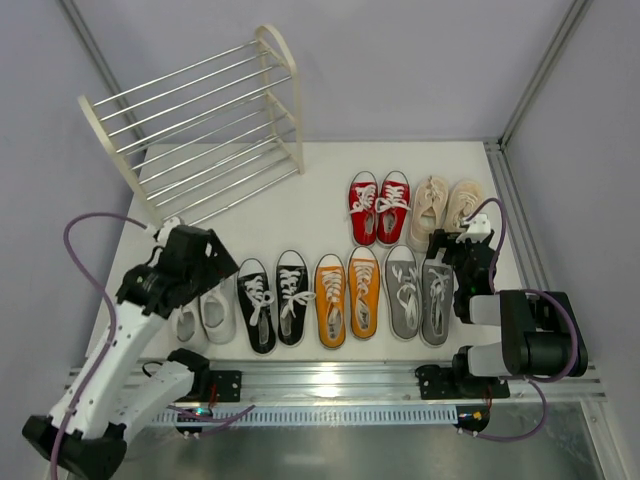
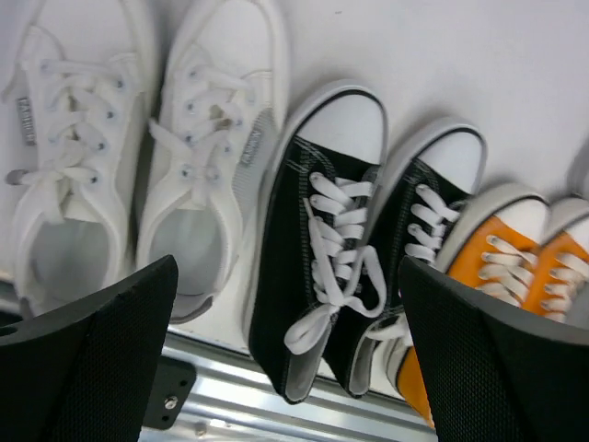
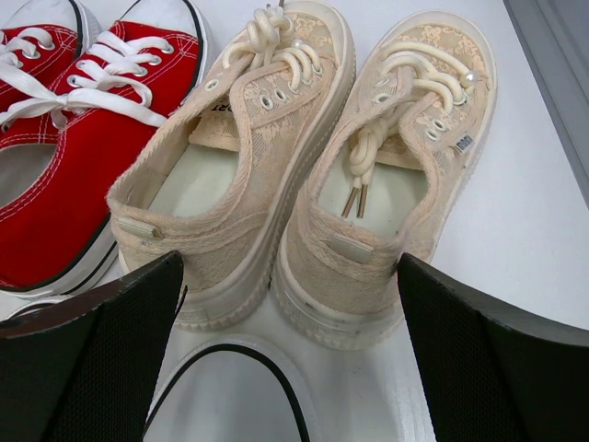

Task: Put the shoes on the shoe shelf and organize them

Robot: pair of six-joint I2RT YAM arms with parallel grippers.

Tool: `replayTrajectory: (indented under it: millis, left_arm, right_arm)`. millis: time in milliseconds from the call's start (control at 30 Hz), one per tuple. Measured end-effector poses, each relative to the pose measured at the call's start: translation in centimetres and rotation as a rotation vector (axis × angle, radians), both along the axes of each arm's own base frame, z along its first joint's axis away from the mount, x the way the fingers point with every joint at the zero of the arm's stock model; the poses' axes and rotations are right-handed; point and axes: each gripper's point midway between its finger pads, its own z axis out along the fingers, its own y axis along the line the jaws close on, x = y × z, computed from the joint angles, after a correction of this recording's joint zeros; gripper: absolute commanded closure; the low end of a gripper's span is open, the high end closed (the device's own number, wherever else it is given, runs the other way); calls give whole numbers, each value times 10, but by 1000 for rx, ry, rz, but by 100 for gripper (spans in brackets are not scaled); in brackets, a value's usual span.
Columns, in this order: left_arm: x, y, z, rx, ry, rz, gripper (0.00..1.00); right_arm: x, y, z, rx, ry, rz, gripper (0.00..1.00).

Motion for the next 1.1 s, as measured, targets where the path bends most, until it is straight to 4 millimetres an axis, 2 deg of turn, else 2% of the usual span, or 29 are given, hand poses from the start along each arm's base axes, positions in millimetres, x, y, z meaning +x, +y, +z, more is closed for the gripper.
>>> replayTrajectory:
  millis: [133,267,433,567,767,867,967,1100]
  left_arm:
    - [5,15,-16,149,202,69,0]
    - [-14,27,-39,191,389,95,0]
    - [-34,37,-49,191,497,128,0]
    - [-42,51,-57,154,561,186,0]
    - [-72,75,-95,91,814,253,0]
    - [-81,75,-106,48,893,234,2]
    - [-80,69,-111,14,925,184,16]
    - [-81,64,-112,51,941,99,17]
  right_arm:
    - [0,0,0,0,0,0,3]
    - [0,0,0,0,0,0,3]
    - [0,0,0,0,0,0,3]
    - [0,0,0,0,0,0,3]
    - [0,0,0,0,0,0,3]
    - [0,0,0,0,0,0,3]
    - [0,0,0,0,0,0,3]
    - [0,0,0,0,0,0,3]
